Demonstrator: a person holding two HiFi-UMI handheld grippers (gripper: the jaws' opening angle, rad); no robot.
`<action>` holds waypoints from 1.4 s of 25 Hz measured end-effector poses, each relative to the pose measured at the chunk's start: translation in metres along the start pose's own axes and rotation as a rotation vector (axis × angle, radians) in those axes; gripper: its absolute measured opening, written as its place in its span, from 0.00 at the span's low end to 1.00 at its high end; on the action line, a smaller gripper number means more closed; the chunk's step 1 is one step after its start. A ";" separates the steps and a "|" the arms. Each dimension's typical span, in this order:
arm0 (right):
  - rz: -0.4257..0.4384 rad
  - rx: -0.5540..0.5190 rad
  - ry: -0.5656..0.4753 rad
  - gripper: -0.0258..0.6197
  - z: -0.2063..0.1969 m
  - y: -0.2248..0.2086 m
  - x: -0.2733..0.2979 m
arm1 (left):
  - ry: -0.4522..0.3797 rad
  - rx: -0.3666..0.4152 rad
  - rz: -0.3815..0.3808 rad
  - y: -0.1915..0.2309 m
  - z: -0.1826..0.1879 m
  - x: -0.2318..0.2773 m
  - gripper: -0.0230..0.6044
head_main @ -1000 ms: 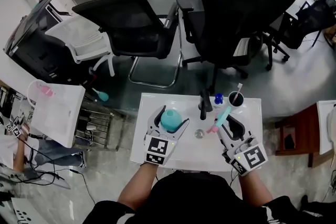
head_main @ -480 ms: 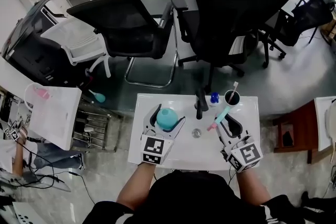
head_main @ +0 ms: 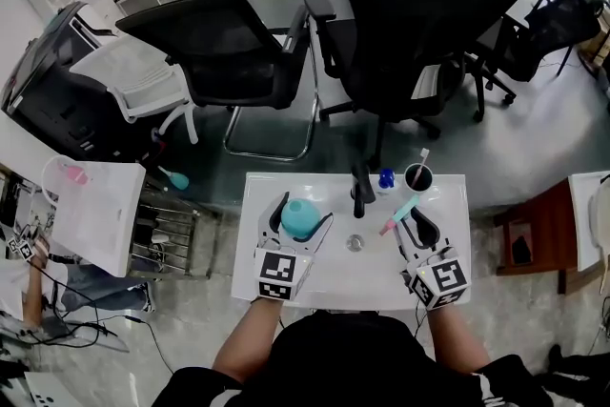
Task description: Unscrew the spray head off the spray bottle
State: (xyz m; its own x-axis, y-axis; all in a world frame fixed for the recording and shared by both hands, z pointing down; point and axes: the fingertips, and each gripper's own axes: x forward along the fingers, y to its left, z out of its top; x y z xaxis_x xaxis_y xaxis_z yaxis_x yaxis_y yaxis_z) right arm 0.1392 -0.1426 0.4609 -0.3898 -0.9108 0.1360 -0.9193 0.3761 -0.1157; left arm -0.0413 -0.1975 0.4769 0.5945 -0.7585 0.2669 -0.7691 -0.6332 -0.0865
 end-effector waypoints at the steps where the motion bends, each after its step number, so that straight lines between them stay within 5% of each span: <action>1: -0.009 -0.002 -0.001 0.26 0.000 -0.002 0.000 | 0.000 0.000 0.004 0.001 0.000 0.000 0.68; 13: -0.046 -0.018 -0.018 0.26 0.004 -0.009 0.001 | 0.014 -0.008 0.043 0.008 -0.013 -0.005 0.68; 35: -0.035 -0.088 -0.048 0.25 0.022 0.002 -0.006 | 0.027 0.004 -0.023 -0.008 -0.014 -0.006 0.68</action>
State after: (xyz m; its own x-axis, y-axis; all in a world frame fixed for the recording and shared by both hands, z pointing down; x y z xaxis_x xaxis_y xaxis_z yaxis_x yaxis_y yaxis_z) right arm 0.1407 -0.1404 0.4386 -0.3565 -0.9298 0.0913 -0.9342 0.3558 -0.0245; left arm -0.0419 -0.1856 0.4897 0.6054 -0.7392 0.2951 -0.7542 -0.6513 -0.0840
